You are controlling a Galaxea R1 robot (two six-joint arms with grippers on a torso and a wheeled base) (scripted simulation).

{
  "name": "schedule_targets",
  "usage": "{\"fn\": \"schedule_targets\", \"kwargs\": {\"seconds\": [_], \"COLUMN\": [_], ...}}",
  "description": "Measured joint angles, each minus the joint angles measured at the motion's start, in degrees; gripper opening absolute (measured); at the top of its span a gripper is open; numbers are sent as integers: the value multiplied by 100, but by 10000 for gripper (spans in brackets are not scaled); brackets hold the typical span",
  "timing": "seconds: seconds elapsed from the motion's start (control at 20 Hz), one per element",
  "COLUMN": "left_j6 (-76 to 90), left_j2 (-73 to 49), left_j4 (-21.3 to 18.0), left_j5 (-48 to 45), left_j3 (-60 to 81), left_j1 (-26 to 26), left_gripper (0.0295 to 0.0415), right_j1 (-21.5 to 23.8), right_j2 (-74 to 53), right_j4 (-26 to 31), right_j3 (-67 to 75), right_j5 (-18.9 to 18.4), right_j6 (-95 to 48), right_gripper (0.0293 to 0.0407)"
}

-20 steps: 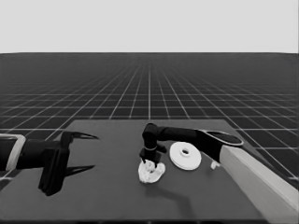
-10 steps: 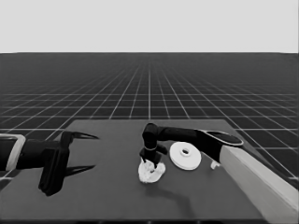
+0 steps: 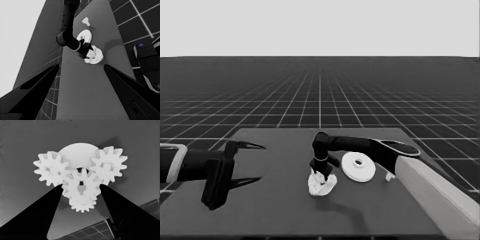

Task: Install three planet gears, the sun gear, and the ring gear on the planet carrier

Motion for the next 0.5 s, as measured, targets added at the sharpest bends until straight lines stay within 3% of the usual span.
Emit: {"fn": "schedule_targets", "kwargs": {"seconds": [0.5], "left_j6": [0], "left_j2": [0], "left_j4": [0], "left_j5": [0], "left_j3": [0], "left_j1": [0], "left_gripper": [385], "right_j1": [-1], "right_j2": [2], "right_j4": [1], "right_j3": [1], "right_j5": [1], "right_j6": [600], "right_gripper": [309]}}
